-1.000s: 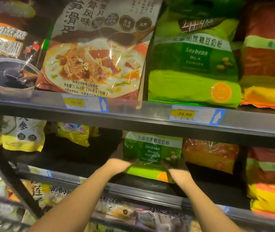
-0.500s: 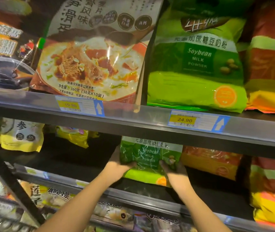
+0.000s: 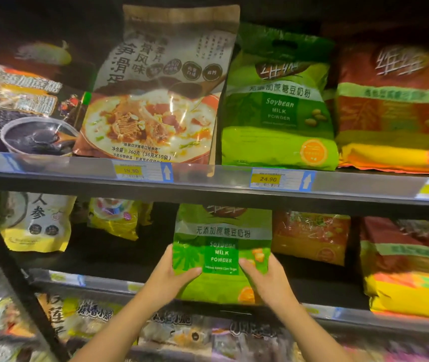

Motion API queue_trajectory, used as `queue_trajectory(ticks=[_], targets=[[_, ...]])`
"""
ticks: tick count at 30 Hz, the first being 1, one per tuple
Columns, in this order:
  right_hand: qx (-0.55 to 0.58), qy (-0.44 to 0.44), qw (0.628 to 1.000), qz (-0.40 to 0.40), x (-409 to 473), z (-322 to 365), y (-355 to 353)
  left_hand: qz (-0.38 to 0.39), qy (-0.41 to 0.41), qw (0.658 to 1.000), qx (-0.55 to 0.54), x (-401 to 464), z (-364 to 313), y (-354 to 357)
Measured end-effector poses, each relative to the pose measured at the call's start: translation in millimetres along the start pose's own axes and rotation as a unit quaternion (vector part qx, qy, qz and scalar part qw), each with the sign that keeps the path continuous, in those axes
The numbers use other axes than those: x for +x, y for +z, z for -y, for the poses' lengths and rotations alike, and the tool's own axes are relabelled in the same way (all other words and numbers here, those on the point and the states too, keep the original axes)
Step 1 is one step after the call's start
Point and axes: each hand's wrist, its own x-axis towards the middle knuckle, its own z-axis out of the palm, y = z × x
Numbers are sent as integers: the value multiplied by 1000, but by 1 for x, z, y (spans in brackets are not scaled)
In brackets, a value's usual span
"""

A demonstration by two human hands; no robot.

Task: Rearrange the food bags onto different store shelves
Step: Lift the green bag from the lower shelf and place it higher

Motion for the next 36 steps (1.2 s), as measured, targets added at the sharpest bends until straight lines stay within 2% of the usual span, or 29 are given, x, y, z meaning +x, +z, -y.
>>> queue_trajectory(ticks=[11,18,25,36], targets=[[28,48,997,-57,-134,12,24,65,-30,997,-17,-103,5,-23],[31,43,995,-79,-210,21,18,98,0,995,8,-162,-10,-26],[-25,11,992,-120,-259,54,-16,125,58,990,3,-196,-50,-11],[-61,-82,988,-116,-252,106,-94,60,121,991,10,-206,-118,27]])
